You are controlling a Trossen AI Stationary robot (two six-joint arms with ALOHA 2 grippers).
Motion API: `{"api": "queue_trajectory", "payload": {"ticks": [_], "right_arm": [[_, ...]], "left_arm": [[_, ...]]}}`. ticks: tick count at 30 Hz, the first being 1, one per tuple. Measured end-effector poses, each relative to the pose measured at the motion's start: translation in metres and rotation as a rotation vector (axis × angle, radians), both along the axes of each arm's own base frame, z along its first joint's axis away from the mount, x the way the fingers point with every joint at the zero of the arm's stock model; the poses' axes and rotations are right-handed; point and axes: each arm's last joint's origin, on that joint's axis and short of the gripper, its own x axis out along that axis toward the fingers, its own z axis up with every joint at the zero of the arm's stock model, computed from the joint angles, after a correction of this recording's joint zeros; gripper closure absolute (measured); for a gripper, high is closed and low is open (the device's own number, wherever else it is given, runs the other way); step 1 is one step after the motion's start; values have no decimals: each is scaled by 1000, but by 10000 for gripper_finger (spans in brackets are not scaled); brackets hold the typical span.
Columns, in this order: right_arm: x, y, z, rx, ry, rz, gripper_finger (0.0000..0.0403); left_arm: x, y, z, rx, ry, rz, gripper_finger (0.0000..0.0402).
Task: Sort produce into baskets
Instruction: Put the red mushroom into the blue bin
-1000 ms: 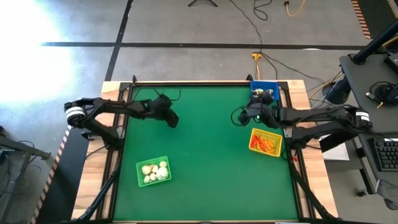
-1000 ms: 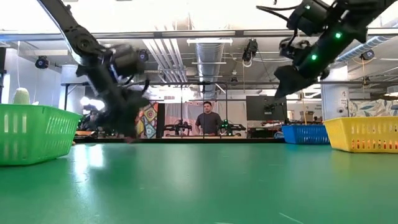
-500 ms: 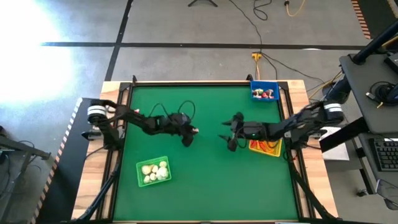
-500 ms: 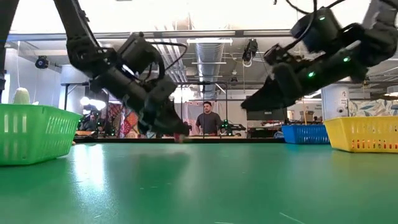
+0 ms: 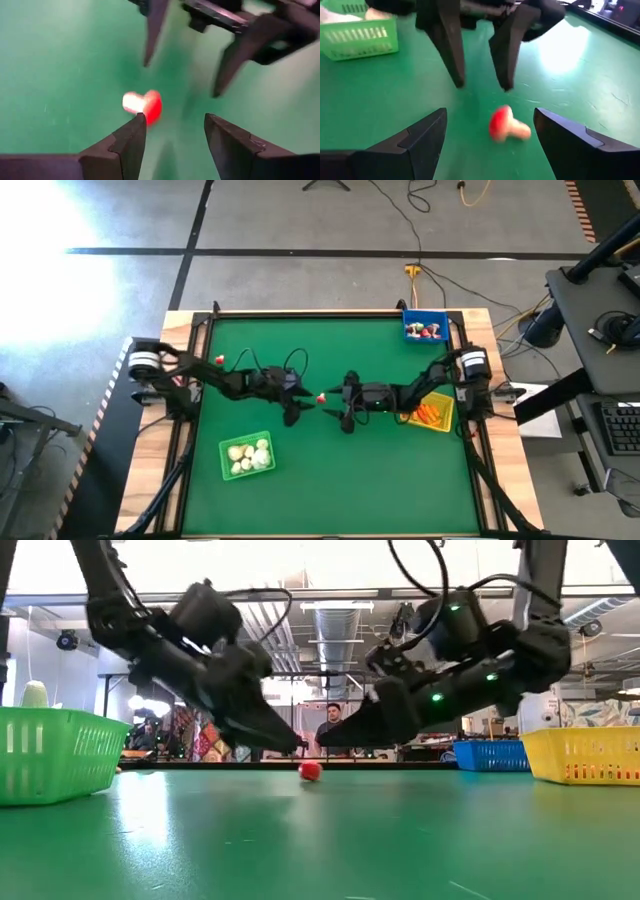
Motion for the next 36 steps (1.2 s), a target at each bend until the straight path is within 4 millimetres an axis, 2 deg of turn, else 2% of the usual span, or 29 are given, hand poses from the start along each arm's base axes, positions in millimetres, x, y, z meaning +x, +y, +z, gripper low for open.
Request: {"api": "queue_trajectory", "payload": {"ticks": [5, 11, 13, 17, 25, 28, 31, 36], "right_arm": [[14, -10, -10, -30, 28, -54, 128], [11, -15, -24, -19, 118, -68, 168], [13, -15, -25, -13, 122, -45, 181], [22, -15, -28, -13, 121, -40, 200], [33, -18, -36, -7, 129, -46, 257], [31, -17, -27, -8, 162, -46, 289], [24, -18, -8, -28, 251, -61, 318], [1, -24, 45, -132, 374, -234, 330]], "left_arm": [[-29, -5, 22, 2, -34, -15, 223], [-67, -11, 38, 13, -140, 31, 234], [-79, -12, 38, 24, -154, 56, 236], [-93, -13, 41, 56, -212, 114, 236], [-99, -13, 46, 74, -256, 133, 236], [-101, -12, 46, 80, -222, 160, 236], [-101, -7, 52, 94, -164, 289, 236], [-105, 3, 60, 182, 144, 483, 236]]}}
